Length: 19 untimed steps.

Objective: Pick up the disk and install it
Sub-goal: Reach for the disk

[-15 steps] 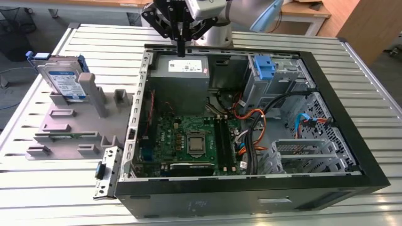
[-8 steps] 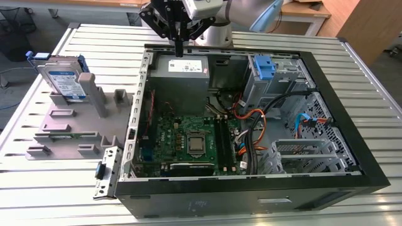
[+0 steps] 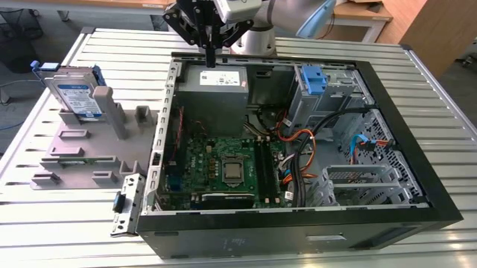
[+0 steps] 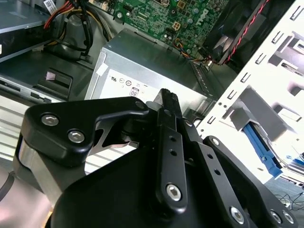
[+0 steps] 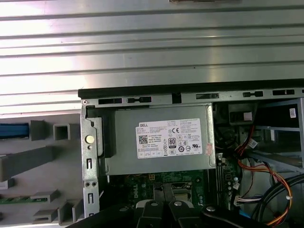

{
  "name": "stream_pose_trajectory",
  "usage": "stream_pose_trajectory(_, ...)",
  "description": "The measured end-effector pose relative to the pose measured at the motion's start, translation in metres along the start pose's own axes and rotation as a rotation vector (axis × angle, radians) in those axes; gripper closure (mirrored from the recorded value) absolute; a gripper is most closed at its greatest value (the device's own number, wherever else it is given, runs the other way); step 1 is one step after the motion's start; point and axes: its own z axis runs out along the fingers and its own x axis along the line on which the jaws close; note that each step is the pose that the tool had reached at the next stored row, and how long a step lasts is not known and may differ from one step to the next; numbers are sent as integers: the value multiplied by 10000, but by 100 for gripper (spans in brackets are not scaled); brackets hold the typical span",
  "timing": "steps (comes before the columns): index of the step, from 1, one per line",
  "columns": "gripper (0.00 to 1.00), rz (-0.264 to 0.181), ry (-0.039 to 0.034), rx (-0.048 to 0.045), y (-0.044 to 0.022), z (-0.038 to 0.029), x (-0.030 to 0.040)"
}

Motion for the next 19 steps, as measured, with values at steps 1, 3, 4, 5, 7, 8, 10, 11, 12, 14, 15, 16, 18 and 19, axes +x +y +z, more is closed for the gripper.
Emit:
stream_pose_trajectory(1,89,0,0,0,0,0,6)
stream_pose_trajectory(3,89,0,0,0,-1,0,16)
stream_pose_trajectory(4,89,0,0,0,-1,-1,21)
stream_pose_trajectory(5,89,0,0,0,-2,-1,27)
stream_pose_trajectory(7,89,0,0,0,-3,-1,38)
stream_pose_trajectory(8,89,0,0,0,-3,-1,45)
stream_pose_trajectory(10,89,0,0,0,-4,-2,58)
stream_pose_trajectory(11,89,1,0,0,-4,-2,63)
stream_pose_trajectory(12,89,0,0,0,-4,-2,67)
stream_pose_trajectory(14,89,-1,0,0,-6,-2,76)
stream_pose_trajectory(15,89,0,0,0,-6,-2,81)
stream_pose_trajectory(16,89,0,0,0,-7,-2,87)
stream_pose_trajectory(18,89,-1,-1,-1,-8,-3,105)
stream_pose_trajectory(19,89,0,-1,0,-8,-3,108)
